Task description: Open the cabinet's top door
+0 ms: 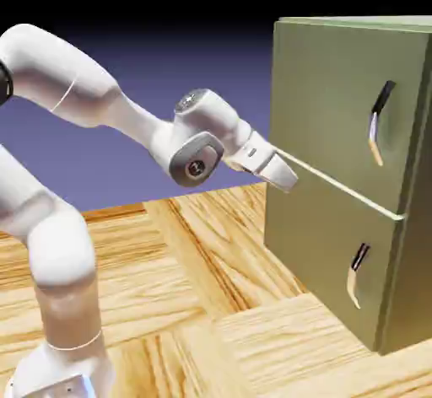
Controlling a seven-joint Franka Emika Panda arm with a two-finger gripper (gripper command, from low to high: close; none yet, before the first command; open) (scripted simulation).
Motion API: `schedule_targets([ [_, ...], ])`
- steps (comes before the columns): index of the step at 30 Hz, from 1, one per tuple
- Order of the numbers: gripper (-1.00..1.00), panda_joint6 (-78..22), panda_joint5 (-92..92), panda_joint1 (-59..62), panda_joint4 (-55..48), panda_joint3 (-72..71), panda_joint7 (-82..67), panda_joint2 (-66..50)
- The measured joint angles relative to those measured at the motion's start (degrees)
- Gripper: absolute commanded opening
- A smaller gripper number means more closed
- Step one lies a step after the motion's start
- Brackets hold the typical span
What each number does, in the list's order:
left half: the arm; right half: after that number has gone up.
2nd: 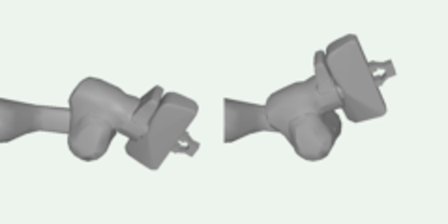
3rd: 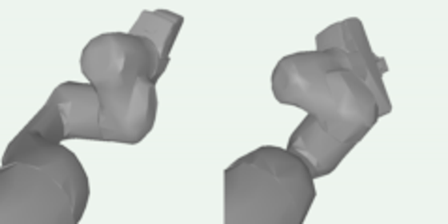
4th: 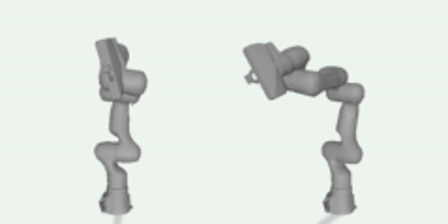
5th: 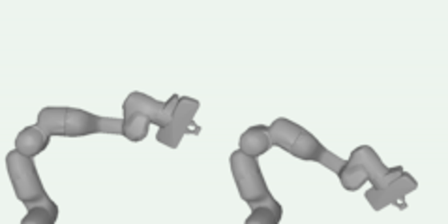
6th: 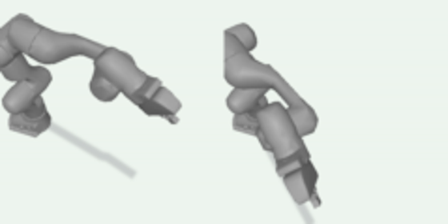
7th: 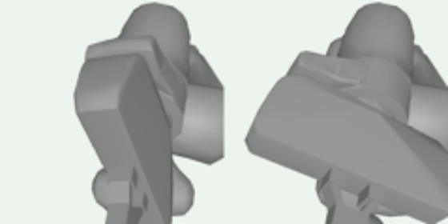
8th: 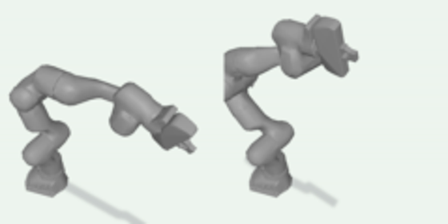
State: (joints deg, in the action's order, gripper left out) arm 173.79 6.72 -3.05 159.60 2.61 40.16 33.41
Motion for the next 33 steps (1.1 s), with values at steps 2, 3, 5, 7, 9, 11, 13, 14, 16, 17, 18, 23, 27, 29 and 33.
schedule_targets([
  [2,0.00,-0.2,5.0,-1.7,-1.0,1.9,-1.7,0.6],
  [3,0.00,-0.2,7.5,-2.6,-1.6,2.9,-2.6,0.8],
  [5,0.00,-0.4,12.5,-4.4,-2.6,4.8,-4.3,1.4],
  [7,0.00,-0.6,17.4,-6.1,-3.6,6.8,-6.0,1.9],
  [9,0.00,-0.7,22.4,-7.9,-4.7,8.7,-7.7,2.5],
  [11,0.00,-0.9,27.4,-9.6,-5.7,10.6,-9.4,3.1],
  [13,0.00,-1.1,32.4,-11.4,-6.8,12.6,-11.1,3.6],
  [14,0.00,-1.1,34.9,-12.2,-7.3,13.6,-11.9,3.9],
  [16,0.00,-1.3,39.9,-14.0,-8.3,15.5,-13.6,4.5],
  [17,0.00,-1.4,42.4,-14.9,-8.8,16.5,-14.5,4.7],
  [18,0.00,-1.5,44.9,-15.7,-9.3,17.4,-15.3,5.0],
  [23,0.00,-1.9,57.3,-20.1,-11.9,22.3,-19.6,6.4],
  [27,0.00,-2.2,67.3,-23.6,-14.0,26.1,-23.0,7.5],
  [29,0.00,-2.4,72.3,-25.3,-15.1,28.1,-24.7,8.1],
  [33,0.00,-2.7,82.2,-28.8,-17.1,31.9,-28.1,9.2],
])
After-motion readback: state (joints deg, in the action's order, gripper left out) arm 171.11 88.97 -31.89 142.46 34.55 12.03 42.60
